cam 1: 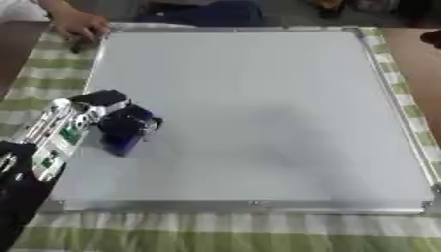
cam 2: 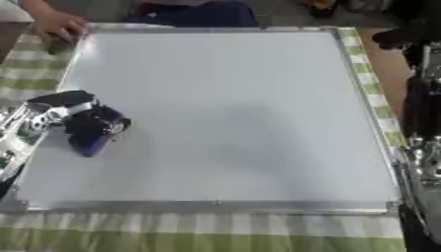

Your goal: Wipe the whiteboard clean with a brush.

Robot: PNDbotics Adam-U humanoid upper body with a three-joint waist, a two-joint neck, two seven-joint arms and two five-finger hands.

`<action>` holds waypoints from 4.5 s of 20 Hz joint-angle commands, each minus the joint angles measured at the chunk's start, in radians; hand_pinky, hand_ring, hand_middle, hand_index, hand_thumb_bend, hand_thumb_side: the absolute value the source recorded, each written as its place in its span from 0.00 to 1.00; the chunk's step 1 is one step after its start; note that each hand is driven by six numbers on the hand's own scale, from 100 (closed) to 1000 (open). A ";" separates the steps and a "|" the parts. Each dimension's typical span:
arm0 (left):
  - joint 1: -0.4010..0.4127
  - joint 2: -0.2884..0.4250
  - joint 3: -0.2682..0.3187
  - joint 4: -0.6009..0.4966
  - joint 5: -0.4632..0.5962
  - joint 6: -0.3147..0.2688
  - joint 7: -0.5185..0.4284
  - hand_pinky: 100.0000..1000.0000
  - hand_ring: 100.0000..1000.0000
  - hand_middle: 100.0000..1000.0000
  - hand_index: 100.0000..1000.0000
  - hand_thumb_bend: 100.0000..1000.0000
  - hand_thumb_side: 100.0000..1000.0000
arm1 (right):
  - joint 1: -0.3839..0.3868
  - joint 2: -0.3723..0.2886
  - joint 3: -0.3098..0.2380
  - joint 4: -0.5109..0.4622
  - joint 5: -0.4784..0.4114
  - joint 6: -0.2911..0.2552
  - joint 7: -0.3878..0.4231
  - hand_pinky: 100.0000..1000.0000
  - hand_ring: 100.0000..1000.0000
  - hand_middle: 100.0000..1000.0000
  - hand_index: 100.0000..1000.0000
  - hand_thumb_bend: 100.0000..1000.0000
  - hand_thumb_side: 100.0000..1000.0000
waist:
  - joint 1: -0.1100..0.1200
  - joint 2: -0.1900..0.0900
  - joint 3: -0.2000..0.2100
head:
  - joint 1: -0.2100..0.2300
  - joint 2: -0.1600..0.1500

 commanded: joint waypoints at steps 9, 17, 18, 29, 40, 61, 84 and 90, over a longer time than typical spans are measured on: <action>-0.001 -0.005 -0.015 0.003 0.004 -0.012 -0.017 0.37 0.45 0.18 0.07 0.06 0.72 | -0.008 -0.013 0.001 -0.020 -0.007 0.001 -0.008 0.68 0.58 0.42 0.44 0.00 0.90 | -0.003 -0.014 -0.003 | 0.003 -0.011; -0.004 -0.010 -0.017 0.008 0.016 -0.019 -0.025 0.35 0.43 0.16 0.06 0.06 0.64 | -0.010 -0.013 0.001 -0.020 -0.016 0.001 -0.006 0.68 0.58 0.42 0.44 0.00 0.90 | -0.003 -0.014 -0.003 | 0.003 -0.012; -0.004 -0.010 -0.017 0.008 0.017 -0.020 -0.026 0.35 0.43 0.15 0.06 0.06 0.63 | -0.009 -0.013 0.001 -0.020 -0.017 0.002 -0.006 0.68 0.58 0.42 0.44 0.00 0.90 | -0.003 -0.014 -0.003 | 0.003 -0.012; -0.007 -0.016 -0.035 -0.025 0.029 -0.029 -0.016 0.32 0.40 0.13 0.05 0.03 0.61 | -0.008 -0.013 0.000 -0.020 -0.020 0.004 -0.007 0.68 0.58 0.42 0.43 0.00 0.91 | -0.003 -0.017 -0.004 | 0.005 -0.013; -0.015 -0.031 -0.091 -0.093 0.017 -0.065 -0.034 0.31 0.40 0.12 0.05 0.05 0.59 | -0.008 -0.012 0.000 -0.020 -0.019 0.006 -0.006 0.68 0.58 0.42 0.43 0.00 0.91 | -0.001 -0.015 -0.007 | 0.005 -0.008; -0.009 -0.030 -0.082 -0.060 -0.044 -0.069 0.008 0.32 0.40 0.12 0.05 0.05 0.56 | -0.009 -0.015 -0.001 -0.020 -0.018 0.004 -0.011 0.68 0.58 0.42 0.43 0.00 0.91 | 0.001 -0.013 -0.004 | -0.004 -0.005; 0.004 0.015 0.046 0.095 -0.093 -0.012 0.111 0.32 0.40 0.12 0.05 0.05 0.53 | -0.009 -0.017 -0.002 -0.020 -0.016 0.006 -0.016 0.68 0.58 0.42 0.43 0.00 0.91 | 0.001 -0.014 0.007 | -0.013 -0.014; 0.003 0.016 0.065 0.116 -0.107 -0.009 0.125 0.32 0.40 0.12 0.05 0.05 0.53 | -0.008 -0.016 -0.002 -0.020 -0.015 0.007 -0.017 0.68 0.58 0.42 0.43 0.00 0.91 | -0.001 -0.015 0.008 | -0.012 -0.015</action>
